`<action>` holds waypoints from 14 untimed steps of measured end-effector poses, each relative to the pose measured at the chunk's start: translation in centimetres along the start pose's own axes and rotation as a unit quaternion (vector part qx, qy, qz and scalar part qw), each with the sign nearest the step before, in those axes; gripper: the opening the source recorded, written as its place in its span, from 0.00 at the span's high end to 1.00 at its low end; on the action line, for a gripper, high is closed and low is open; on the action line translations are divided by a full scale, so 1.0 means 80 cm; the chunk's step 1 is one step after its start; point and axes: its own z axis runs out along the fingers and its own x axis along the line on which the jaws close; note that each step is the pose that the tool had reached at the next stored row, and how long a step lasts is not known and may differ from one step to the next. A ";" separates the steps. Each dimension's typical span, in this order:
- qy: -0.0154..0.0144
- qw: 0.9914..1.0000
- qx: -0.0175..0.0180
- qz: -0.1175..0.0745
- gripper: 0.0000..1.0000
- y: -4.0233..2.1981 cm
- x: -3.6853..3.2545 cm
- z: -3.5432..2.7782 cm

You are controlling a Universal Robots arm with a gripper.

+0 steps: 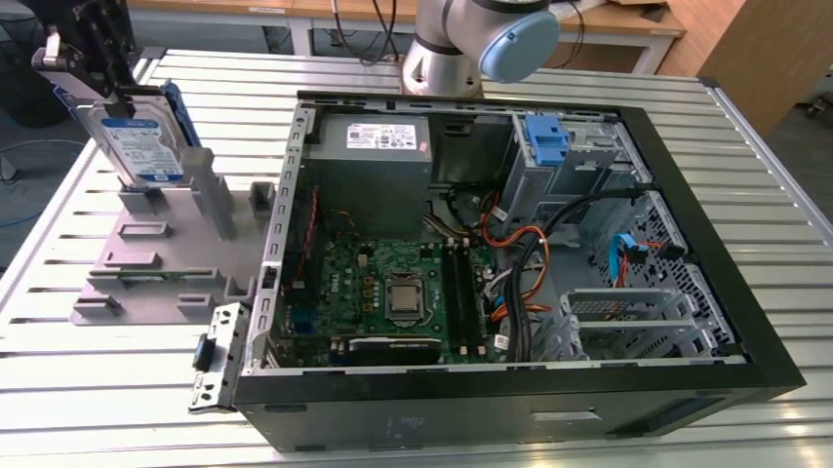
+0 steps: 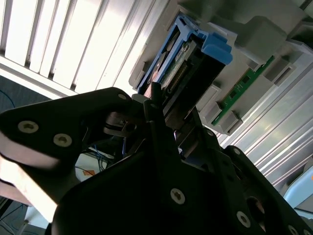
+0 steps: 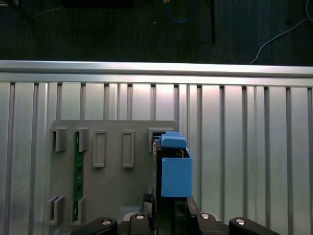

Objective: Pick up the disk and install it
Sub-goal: 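Pick up the disk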

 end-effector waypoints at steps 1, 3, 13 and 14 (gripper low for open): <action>0.000 1.000 0.000 0.000 0.65 0.0000 0.0000 -0.0001; 0.000 1.000 0.000 0.000 0.65 0.0000 0.0000 -0.0001; 0.000 1.000 0.000 0.000 0.65 0.0001 -0.0001 -0.0028; 0.000 1.000 0.000 0.000 0.65 0.0001 -0.0002 -0.0041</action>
